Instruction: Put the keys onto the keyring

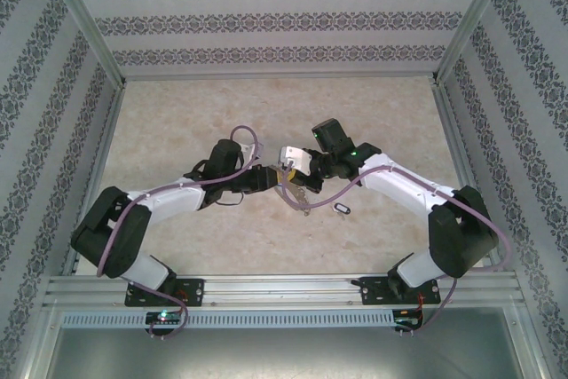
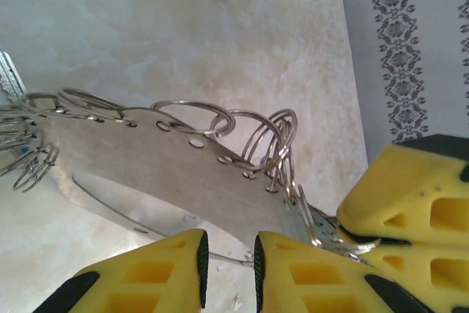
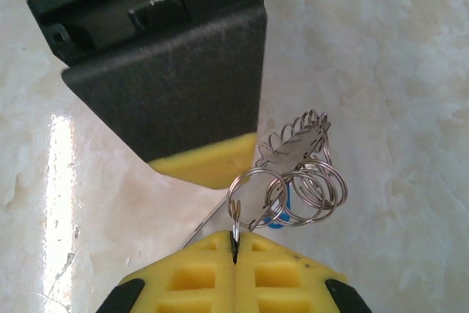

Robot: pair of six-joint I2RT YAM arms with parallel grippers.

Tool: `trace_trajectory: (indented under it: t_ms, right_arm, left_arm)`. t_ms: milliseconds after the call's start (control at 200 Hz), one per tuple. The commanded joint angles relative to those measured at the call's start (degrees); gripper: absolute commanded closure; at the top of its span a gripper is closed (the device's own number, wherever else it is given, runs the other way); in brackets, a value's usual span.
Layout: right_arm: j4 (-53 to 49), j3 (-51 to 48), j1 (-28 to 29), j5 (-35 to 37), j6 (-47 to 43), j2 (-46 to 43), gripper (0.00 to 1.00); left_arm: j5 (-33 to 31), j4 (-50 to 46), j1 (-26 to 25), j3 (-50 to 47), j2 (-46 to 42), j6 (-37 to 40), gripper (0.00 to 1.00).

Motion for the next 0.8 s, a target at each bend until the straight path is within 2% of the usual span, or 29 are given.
trace_trajectory:
  t_ms: [0,80,295,495,555,669,794]
  right_arm:
    - [0.1,0.9,-0.1,-2.3,0.0,0.5,1.00]
    - [-0.1,1.0,-0.2,-2.3,-0.2,0.7,1.00]
    - [0.3,1.1,-0.2,-3.1,-0.2,0.8,1.00]
    - [-0.5,1.3,-0.2,-3.5,-0.2,0.8,1.00]
    - [-0.4,1.1,-0.2,-3.5,-0.2,0.8,1.00]
    - [-0.3,1.1,-0.2,-3.6,-0.2,0.8,1.00]
    - [-0.3,1.0,-0.2,-4.1,-0.6,0.7,1.00]
  left_arm:
    - [2.3,8.4,-0.1,-0.9,0.5,-4.6,0.68]
    - [1.8,7.2,0.0,-1.0,-0.8,-3.9,0.61]
    - [-1.1,2.0,1.1,-2.1,-6.0,-0.2,0.57]
    - [1.3,9.8,1.2,-3.4,-4.7,-3.4,0.56]
    - [2.2,9.4,1.2,-2.7,-3.5,-2.8,0.55]
    - [1.1,4.2,1.2,-1.6,-1.8,0.3,0.59]
    - [2.1,6.5,1.2,-1.4,-0.4,-1.0,0.64]
